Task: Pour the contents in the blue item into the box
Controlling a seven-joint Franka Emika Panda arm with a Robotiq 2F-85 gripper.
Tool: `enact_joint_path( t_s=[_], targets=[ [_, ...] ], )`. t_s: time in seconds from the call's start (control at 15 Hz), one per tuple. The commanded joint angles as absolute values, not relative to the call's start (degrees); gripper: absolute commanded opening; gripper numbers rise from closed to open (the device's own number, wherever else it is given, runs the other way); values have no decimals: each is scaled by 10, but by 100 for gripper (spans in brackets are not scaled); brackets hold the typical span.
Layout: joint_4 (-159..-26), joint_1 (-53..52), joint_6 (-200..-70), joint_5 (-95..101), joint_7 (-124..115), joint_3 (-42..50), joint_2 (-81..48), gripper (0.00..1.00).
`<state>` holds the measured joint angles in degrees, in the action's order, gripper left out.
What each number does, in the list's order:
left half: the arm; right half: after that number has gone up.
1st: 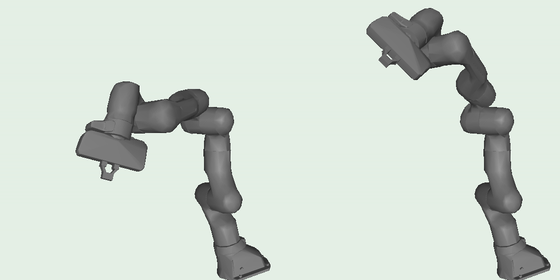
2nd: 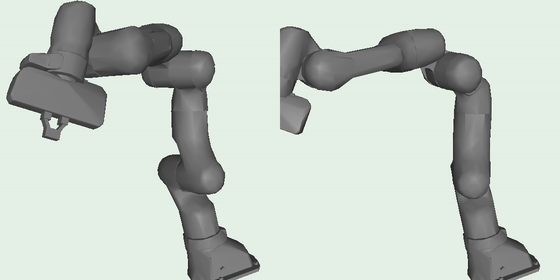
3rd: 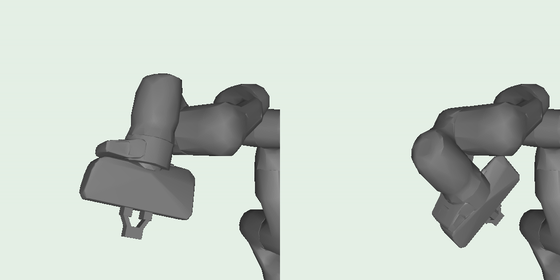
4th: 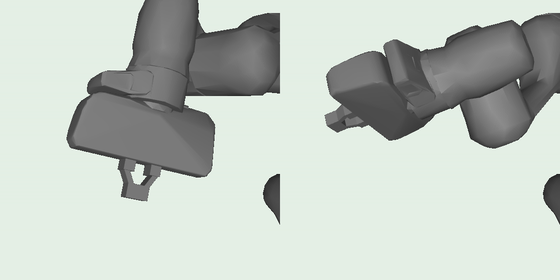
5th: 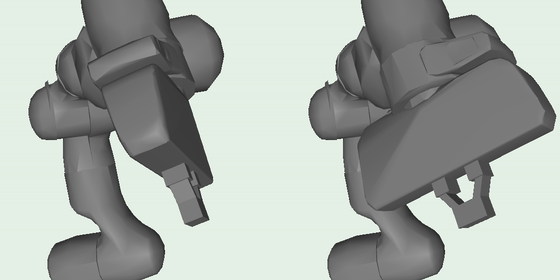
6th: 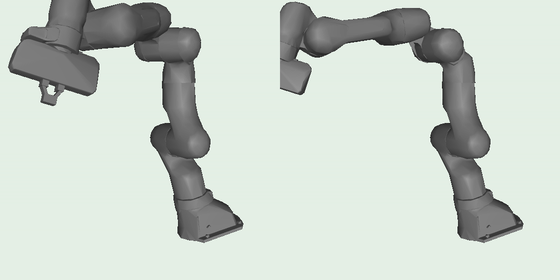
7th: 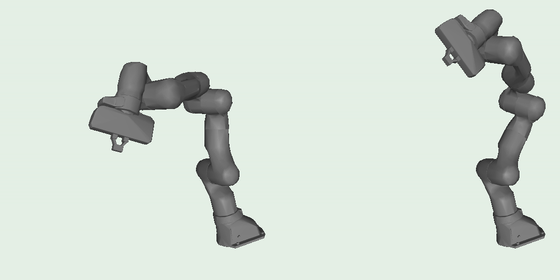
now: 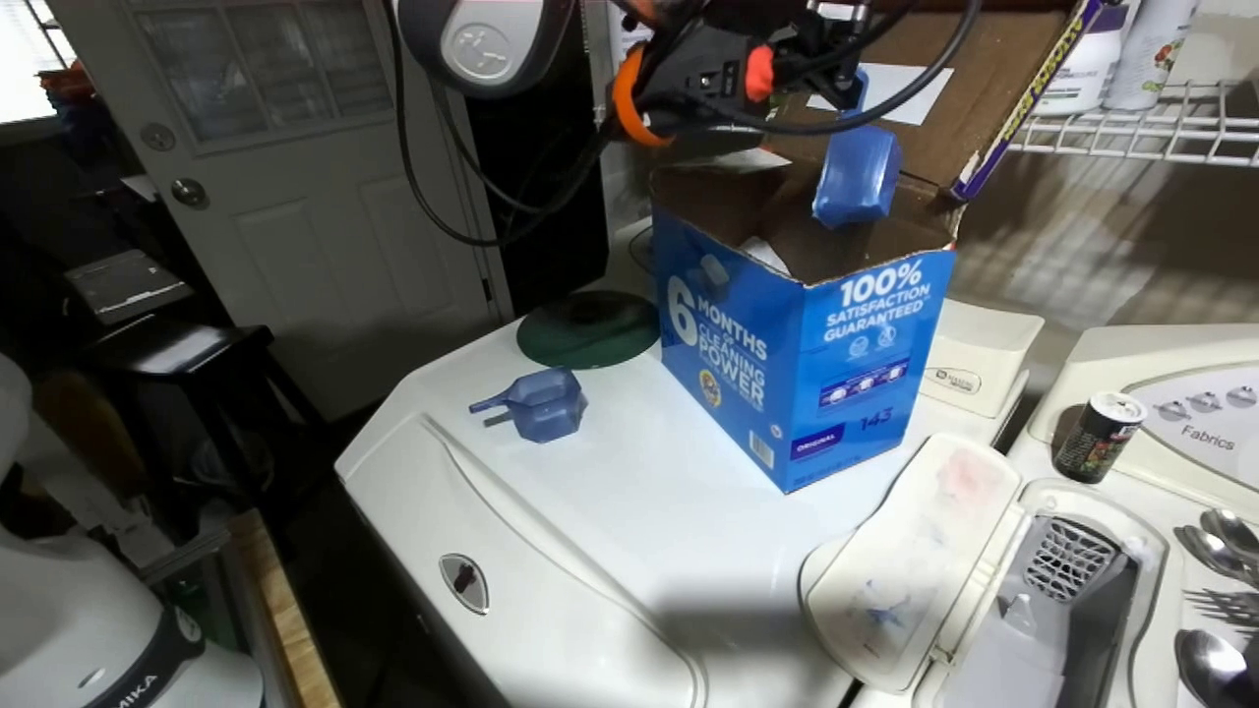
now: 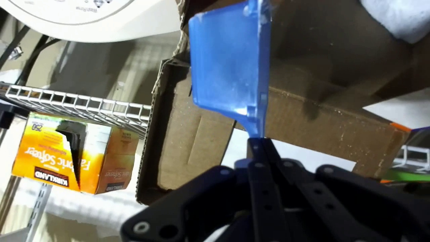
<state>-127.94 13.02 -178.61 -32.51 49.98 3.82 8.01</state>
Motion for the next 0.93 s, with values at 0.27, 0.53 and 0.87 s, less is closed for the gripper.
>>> enact_joint_path(
  t_s=[0.27,0.53,0.87],
  targets=[
    [-1369,123,-1916,-271,551,-11,115,1],
    [-1405,143,-1984,-233,567,-37,126,1],
    [-1442,161,-2046,-253,627,-73,141,1]
  ],
)
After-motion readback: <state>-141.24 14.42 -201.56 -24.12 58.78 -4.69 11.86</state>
